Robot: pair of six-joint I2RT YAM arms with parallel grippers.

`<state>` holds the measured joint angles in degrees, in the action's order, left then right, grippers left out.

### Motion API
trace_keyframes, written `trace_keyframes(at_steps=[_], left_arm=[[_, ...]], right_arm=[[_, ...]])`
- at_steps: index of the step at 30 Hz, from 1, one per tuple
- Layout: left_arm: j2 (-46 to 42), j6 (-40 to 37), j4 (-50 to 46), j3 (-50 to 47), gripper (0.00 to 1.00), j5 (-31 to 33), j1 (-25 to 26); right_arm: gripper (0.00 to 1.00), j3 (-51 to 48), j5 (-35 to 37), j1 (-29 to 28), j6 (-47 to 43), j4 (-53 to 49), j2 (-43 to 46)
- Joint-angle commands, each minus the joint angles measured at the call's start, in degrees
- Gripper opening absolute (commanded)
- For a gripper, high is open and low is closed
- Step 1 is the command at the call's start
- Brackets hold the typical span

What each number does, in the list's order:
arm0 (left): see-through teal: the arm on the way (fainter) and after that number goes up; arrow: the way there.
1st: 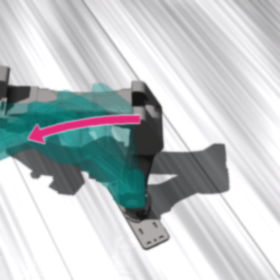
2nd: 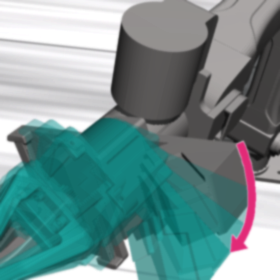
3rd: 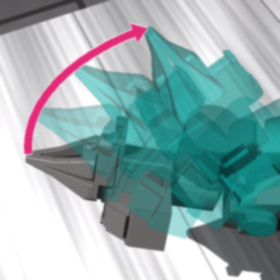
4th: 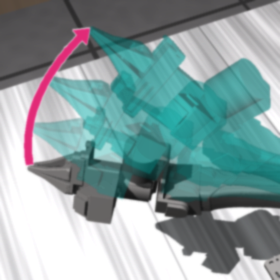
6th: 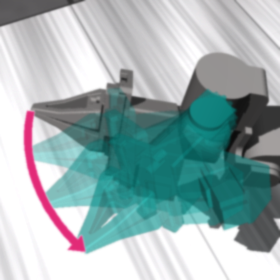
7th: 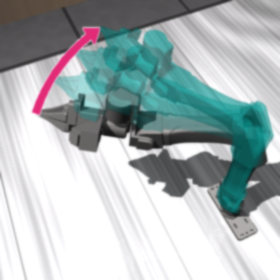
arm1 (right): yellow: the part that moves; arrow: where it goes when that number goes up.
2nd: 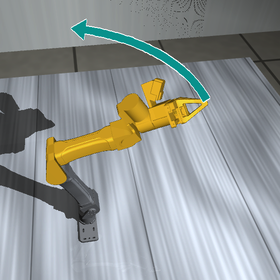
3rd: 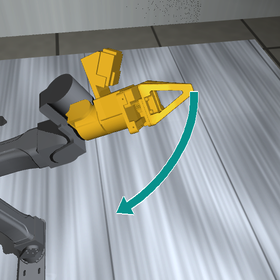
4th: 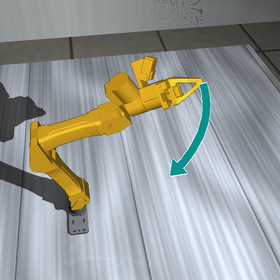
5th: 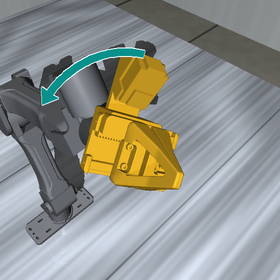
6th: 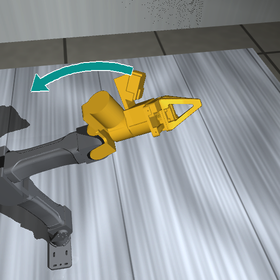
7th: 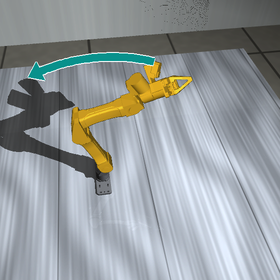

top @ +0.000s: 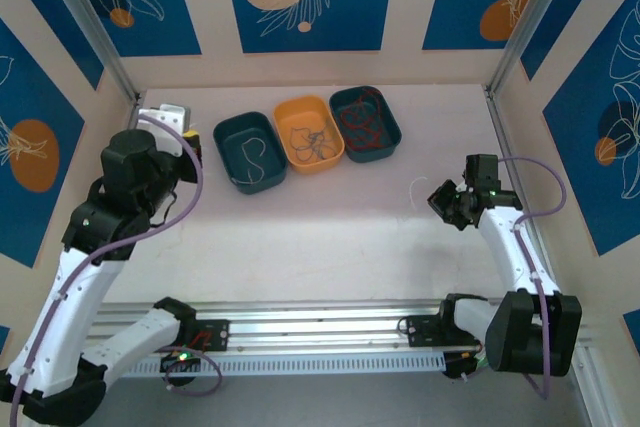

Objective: Untangle the cables

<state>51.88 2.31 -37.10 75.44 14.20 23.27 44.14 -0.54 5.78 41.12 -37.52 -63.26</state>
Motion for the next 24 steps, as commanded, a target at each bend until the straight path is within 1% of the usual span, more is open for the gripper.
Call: trace_keyframes(at_steps=[1, 6, 14, 19, 24], left_arm=[[2.2, -2.3, 1.8, 4.8, 0.00, -1.4, -1.2], [6.8, -5.0, 3.5, 11.6, 0.00, -2.2, -1.6], [15.2, -6.2, 8.2, 17.8, 0.00, -4.8, -3.1], [21.0, -4.3, 12.2, 20.6, 0.00, -6.7, -6.5], [25.8, 1.1, 15.5, 22.0, 0.00, -11.9, -12.1]], right_arm=[[0.00, 1.2, -2.2, 0.2, -1.3, -2.4, 1.4], [0.00, 1.3, -2.5, 0.1, -1.4, -2.7, 2.6], [0.00, 1.2, -2.5, 0.1, -1.4, -2.9, 3.4], [0.00, 1.2, -2.6, 0.0, -1.3, -3.0, 3.3], [0.00, 1.3, -2.5, -0.2, -0.8, -3.1, 3.6]])
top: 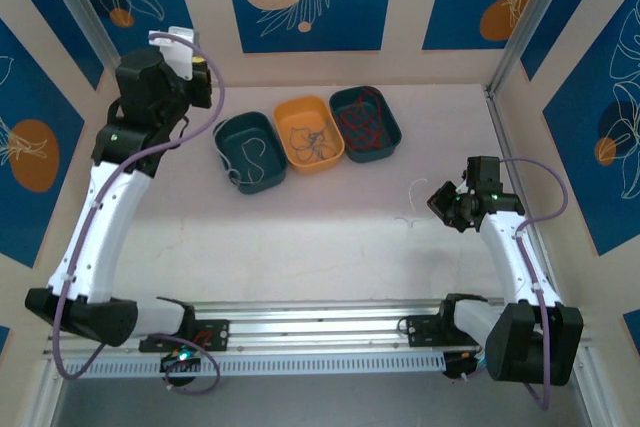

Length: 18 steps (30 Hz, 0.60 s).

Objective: Untangle the cables

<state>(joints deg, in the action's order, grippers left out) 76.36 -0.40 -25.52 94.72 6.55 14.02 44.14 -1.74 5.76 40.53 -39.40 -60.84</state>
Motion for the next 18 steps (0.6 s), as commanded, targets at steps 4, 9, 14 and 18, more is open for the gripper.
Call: trace_keyframes(at_steps=[4, 9, 14, 18], left_arm=[[3.8, 7.2, 4.8, 2.7, 0.00, -7.9, -6.0], [5.6, 7.7, 4.6, 4.8, 0.00, -9.5, -8.5], [8.5, 5.4, 1.0, 13.0, 0.00, -10.1, -9.5], [9.9, 6.2, 0.8, 16.5, 0.00, -12.3, -9.5]], right_arm=[[0.00, 1.3, -1.5, -0.4, 0.2, -0.9, 1.4], [0.00, 2.2, -1.3, -0.7, 0.3, -1.2, 1.2], [0.00, 2.8, -1.3, -0.7, 0.2, -1.3, 0.6], [0.00, 2.7, -1.2, -0.9, 0.7, -0.8, 0.5]])
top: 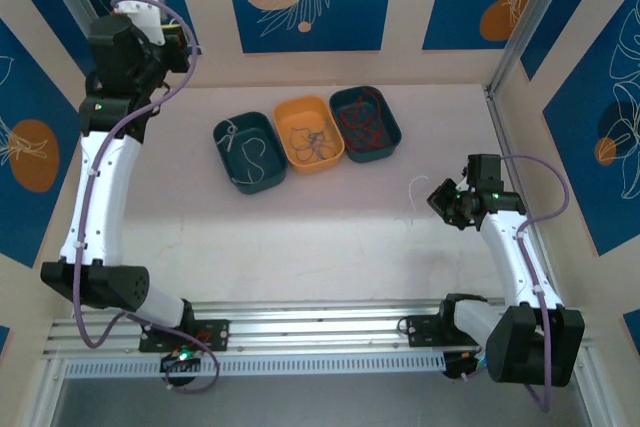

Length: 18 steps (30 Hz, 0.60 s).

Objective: Untangle the cables

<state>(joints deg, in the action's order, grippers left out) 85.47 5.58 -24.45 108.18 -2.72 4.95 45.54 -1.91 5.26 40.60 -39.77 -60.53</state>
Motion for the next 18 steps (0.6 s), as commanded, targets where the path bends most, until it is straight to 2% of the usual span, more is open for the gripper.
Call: trace_keyframes(at_steps=[1, 11, 18], left_arm=[[1.0, 0.7, -0.1, 3.0, 0.00, -3.7, -0.5], [0.9, 5.4, 5.4, -7.0, 0.00, -7.4, -0.5], [4.4, 7.8, 6.9, -11.0, 0.00, -10.4, -0.5]], right_arm=[[0.00, 1.3, -1.0, -0.5, 0.8, -0.3, 0.1], [0.00, 1.7, -0.6, -1.4, 0.5, -1.3, 0.7], [0.00, 2.1, -0.6, -2.2, 0.9, -1.5, 1.6]])
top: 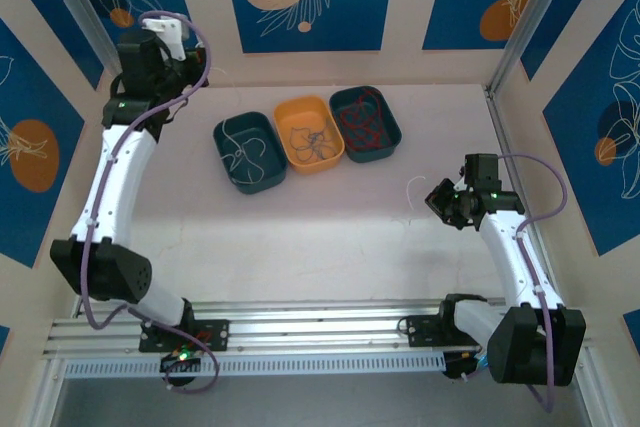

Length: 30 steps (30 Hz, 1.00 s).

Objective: Untangle the cables

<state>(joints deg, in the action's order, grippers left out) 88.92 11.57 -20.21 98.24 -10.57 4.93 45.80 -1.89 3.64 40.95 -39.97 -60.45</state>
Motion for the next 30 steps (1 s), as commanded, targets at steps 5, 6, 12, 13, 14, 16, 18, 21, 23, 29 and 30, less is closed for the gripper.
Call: trace_keyframes(at_steps=[5, 6, 12, 13, 14, 16, 18, 21, 23, 29, 30], left_arm=[[3.0, 3.5, 3.4, -3.8, 0.00, -2.4, -0.4], [3.2, 4.1, 3.6, -4.6, 0.00, -2.4, -0.4], [4.9, 8.9, 4.8, -10.1, 0.00, -4.3, -0.2], [5.2, 9.5, 4.8, -11.2, 0.00, -4.1, -0.1], [5.5, 9.9, 4.7, -12.1, 0.00, -3.9, 0.0], [6.1, 10.2, 4.4, -13.8, 0.00, -3.9, 0.2], [6.9, 10.3, 4.1, -15.0, 0.00, -3.7, 0.3], [8.7, 10.4, 3.9, -16.4, 0.00, -3.9, 0.5], [10.3, 10.2, 3.8, -16.9, 0.00, -3.9, 0.8], [15.2, 9.7, 2.9, -16.4, 0.00, -2.9, 1.2], [15.8, 9.6, 2.7, -16.3, 0.00, -2.7, 1.3]], right_arm=[[0.00, 2.2, 0.0, -1.3, 0.8, -1.7, 2.0], [0.00, 2.2, 0.0, -1.4, 0.8, -1.8, 2.0], [0.00, 2.4, 0.3, -1.6, 1.0, -2.0, 2.6], [0.00, 2.4, 0.3, -1.8, 1.0, -2.0, 2.6], [0.00, 2.5, 0.3, -1.8, 1.0, -2.0, 2.8], [0.00, 2.5, 0.4, -1.9, 1.0, -2.1, 3.0], [0.00, 2.6, 0.6, -1.9, 0.9, -2.4, 3.2], [0.00, 3.1, 0.9, -1.9, 0.6, -2.7, 3.4], [0.00, 3.3, 1.0, -1.9, 0.6, -2.9, 3.5], [0.00, 3.7, 1.1, -2.1, 0.6, -3.6, 4.5], [0.00, 3.8, 1.2, -2.1, 0.5, -3.7, 4.7]])
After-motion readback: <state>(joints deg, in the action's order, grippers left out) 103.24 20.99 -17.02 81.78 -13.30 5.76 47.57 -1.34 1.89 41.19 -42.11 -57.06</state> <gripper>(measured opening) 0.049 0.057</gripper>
